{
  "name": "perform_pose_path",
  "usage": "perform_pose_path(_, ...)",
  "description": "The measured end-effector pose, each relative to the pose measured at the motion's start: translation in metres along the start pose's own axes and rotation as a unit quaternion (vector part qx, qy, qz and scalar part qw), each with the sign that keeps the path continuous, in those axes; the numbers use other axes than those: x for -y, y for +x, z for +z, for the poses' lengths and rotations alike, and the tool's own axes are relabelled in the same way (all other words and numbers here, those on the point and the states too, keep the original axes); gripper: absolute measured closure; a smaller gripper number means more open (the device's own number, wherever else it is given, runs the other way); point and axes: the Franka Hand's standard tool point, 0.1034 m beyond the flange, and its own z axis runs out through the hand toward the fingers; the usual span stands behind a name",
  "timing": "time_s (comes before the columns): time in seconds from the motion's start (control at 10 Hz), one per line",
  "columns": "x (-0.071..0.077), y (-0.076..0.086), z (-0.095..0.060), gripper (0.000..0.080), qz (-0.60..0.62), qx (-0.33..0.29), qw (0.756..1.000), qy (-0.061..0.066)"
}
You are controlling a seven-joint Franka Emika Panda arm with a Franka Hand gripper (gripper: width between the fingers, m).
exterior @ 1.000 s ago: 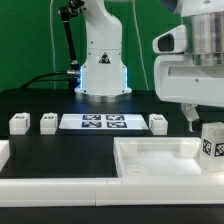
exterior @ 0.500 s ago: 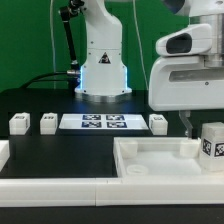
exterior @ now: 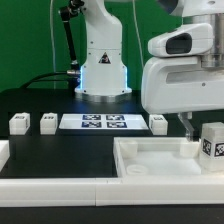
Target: Assemble square table
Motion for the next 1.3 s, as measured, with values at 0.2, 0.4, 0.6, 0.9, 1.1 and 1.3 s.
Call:
perform_pose_path(0.2,0.0009,-0.0004,0.0003,0.0509,0.072,0.001,0.997,0.002)
perform_pose_path(0.4,0.0000,-0.0005,0.0004,0.0509,0.138,0.001,0.990,0.003)
perform_pose_path(0.6,-0.0017,-0.0009,0.0008,0.0509,0.265,0.002,0.964,0.003)
perform_pose_path(0.9,-0.0023,-0.0035,0.0025,0.0509,0.522,0.020,0.853,0.017)
perform_pose_path(1.1,-0.0015,-0.0042,0.0028,0.0508,0.615,0.025,0.788,0.020)
perform_pose_path(1.3,-0.0001,-0.0048,0.0031,0.0508,0.686,0.031,0.727,0.022)
